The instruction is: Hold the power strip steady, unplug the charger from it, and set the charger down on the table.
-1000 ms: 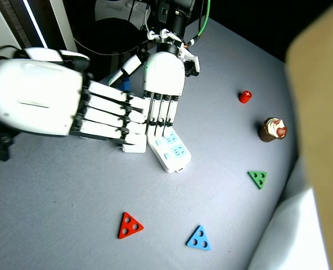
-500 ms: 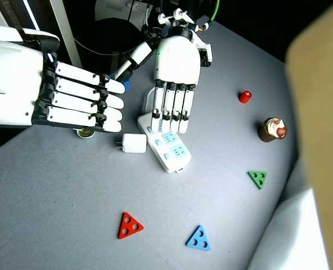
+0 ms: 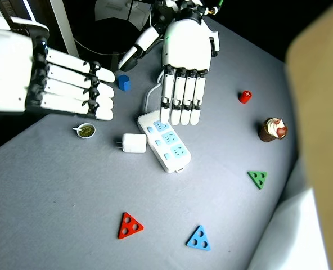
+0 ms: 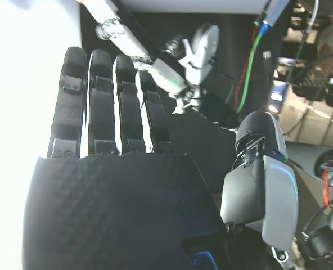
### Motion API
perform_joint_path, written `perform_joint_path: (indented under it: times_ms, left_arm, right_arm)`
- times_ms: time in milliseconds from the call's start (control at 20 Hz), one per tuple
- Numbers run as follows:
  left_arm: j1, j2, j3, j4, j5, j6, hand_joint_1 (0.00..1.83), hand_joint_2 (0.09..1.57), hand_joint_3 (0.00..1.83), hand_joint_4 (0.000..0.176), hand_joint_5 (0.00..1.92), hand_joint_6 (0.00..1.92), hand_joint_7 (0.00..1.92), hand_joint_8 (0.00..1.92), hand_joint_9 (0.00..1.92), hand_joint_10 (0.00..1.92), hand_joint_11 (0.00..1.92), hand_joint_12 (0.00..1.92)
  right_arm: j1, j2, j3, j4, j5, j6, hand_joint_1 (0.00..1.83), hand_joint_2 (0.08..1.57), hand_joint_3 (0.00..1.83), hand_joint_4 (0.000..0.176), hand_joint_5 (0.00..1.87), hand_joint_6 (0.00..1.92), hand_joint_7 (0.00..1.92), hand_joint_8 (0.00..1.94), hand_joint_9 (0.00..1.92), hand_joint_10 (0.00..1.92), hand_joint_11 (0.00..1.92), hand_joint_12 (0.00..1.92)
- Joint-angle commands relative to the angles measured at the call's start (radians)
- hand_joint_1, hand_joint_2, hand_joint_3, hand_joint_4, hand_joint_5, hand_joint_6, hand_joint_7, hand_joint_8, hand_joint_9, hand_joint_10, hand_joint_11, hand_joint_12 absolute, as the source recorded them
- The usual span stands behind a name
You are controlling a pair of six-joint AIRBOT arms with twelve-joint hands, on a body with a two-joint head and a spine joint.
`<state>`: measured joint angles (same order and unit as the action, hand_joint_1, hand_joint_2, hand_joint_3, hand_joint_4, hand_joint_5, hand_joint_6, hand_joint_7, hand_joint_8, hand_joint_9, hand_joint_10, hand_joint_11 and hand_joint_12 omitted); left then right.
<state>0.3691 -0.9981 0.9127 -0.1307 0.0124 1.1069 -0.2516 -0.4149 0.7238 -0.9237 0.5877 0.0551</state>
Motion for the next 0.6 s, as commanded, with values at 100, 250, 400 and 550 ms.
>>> perform_joint_path:
  times_ms: [100, 250, 400, 550]
  left_arm:
    - [-0.023, -0.003, -0.01, -0.008, -0.102, 0.004, 0.0, 0.94, 0.0, 0.0, 0.12, 0.0, 0.15, 0.0, 0.14, 0.0, 0.15, 0.01]
    - [-0.028, -0.003, -0.014, -0.008, -0.101, 0.007, 0.0, 0.94, 0.0, 0.0, 0.13, 0.0, 0.15, 0.0, 0.14, 0.0, 0.15, 0.01]
    - [-0.036, -0.001, -0.018, -0.008, -0.101, 0.007, 0.0, 0.94, 0.0, 0.0, 0.14, 0.01, 0.17, 0.01, 0.15, 0.01, 0.16, 0.01]
    - [-0.041, -0.005, -0.018, -0.008, -0.098, 0.007, 0.0, 0.94, 0.0, 0.0, 0.14, 0.0, 0.17, 0.01, 0.16, 0.01, 0.15, 0.01]
  right_arm:
    - [0.013, 0.011, 0.003, 0.042, 0.073, 0.007, 0.0, 1.07, 0.01, 0.0, 0.21, 0.0, 0.3, 0.0, 0.31, 0.0, 0.26, 0.12]
    - [0.013, 0.011, 0.001, 0.036, 0.073, 0.007, 0.0, 1.07, 0.01, 0.0, 0.21, 0.0, 0.3, 0.0, 0.31, 0.0, 0.26, 0.12]
    - [0.013, 0.011, -0.003, 0.029, 0.073, 0.007, 0.0, 1.08, 0.01, 0.0, 0.19, 0.0, 0.29, 0.0, 0.3, 0.0, 0.27, 0.12]
    - [0.013, 0.011, -0.008, 0.022, 0.073, 0.007, 0.0, 1.09, 0.01, 0.0, 0.22, 0.01, 0.3, 0.0, 0.3, 0.0, 0.27, 0.11]
